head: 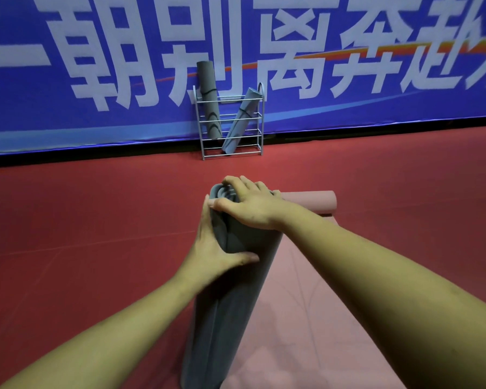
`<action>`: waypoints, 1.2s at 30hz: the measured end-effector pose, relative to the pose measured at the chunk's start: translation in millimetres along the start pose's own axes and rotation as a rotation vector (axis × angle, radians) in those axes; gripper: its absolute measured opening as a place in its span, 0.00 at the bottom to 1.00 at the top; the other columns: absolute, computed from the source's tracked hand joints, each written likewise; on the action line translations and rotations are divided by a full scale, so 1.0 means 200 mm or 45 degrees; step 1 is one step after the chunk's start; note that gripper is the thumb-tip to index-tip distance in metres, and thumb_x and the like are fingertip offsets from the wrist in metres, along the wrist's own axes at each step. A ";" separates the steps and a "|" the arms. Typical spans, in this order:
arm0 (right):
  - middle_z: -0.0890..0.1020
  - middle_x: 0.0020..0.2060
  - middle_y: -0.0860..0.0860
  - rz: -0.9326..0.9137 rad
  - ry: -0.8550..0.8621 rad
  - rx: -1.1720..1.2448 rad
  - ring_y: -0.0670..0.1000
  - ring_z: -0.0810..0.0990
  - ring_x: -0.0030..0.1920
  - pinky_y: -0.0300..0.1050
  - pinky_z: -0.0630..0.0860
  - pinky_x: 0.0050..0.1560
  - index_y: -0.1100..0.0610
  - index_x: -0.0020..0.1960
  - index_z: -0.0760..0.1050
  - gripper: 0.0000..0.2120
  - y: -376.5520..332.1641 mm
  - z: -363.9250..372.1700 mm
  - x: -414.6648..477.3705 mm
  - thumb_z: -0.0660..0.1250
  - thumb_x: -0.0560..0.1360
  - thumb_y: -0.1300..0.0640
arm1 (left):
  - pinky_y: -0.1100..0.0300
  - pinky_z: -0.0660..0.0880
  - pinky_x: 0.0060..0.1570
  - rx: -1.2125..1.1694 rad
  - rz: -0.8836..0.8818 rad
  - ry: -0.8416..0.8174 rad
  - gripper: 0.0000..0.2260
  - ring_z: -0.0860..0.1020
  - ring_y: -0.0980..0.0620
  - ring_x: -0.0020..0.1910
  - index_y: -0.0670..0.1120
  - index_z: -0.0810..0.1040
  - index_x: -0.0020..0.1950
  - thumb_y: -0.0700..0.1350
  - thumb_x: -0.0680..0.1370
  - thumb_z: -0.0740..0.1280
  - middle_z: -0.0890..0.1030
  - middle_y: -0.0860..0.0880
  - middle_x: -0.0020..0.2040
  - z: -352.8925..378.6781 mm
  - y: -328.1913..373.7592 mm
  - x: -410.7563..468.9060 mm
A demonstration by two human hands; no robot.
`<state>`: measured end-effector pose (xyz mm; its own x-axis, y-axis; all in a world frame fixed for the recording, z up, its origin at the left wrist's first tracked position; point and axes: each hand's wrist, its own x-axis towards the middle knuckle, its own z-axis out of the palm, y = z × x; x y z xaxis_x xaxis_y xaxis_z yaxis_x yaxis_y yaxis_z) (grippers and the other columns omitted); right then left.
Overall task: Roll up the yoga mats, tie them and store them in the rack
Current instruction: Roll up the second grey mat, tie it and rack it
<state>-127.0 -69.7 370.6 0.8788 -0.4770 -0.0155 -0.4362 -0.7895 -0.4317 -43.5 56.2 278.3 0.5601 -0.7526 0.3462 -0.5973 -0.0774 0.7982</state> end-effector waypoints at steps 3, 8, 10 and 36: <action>0.55 0.79 0.47 0.004 0.018 0.012 0.58 0.54 0.78 0.67 0.52 0.72 0.36 0.75 0.54 0.38 -0.02 0.00 -0.01 0.51 0.69 0.23 | 0.55 0.63 0.74 -0.029 0.035 0.034 0.59 0.59 0.62 0.75 0.55 0.48 0.79 0.58 0.57 0.82 0.59 0.58 0.77 0.02 0.03 -0.02; 0.59 0.78 0.48 -0.017 0.071 0.065 0.59 0.56 0.77 0.66 0.53 0.72 0.35 0.72 0.57 0.34 0.00 0.00 -0.03 0.53 0.69 0.24 | 0.51 0.63 0.74 -0.040 0.046 0.054 0.58 0.59 0.61 0.76 0.57 0.48 0.78 0.57 0.58 0.81 0.58 0.59 0.77 0.03 0.03 -0.04; 0.54 0.80 0.50 -0.016 0.041 0.065 0.59 0.51 0.79 0.68 0.47 0.74 0.34 0.74 0.56 0.33 0.01 -0.01 -0.06 0.53 0.72 0.24 | 0.49 0.63 0.74 -0.049 0.053 0.062 0.57 0.59 0.60 0.76 0.56 0.49 0.78 0.58 0.58 0.81 0.59 0.58 0.77 0.05 0.03 -0.06; 0.81 0.48 0.46 -0.150 0.630 -0.012 0.51 0.77 0.51 0.52 0.75 0.55 0.50 0.50 0.75 0.30 0.39 0.14 -0.18 0.64 0.64 0.26 | 0.51 0.76 0.47 0.583 -0.124 -0.062 0.18 0.80 0.42 0.51 0.53 0.70 0.68 0.42 0.79 0.56 0.82 0.45 0.50 -0.13 0.03 0.00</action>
<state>-187.2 -103.5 311.2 0.7258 -0.5087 0.4630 -0.3438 -0.8513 -0.3965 -31.7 72.3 295.5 0.6052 -0.7566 0.2478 -0.7411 -0.4217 0.5224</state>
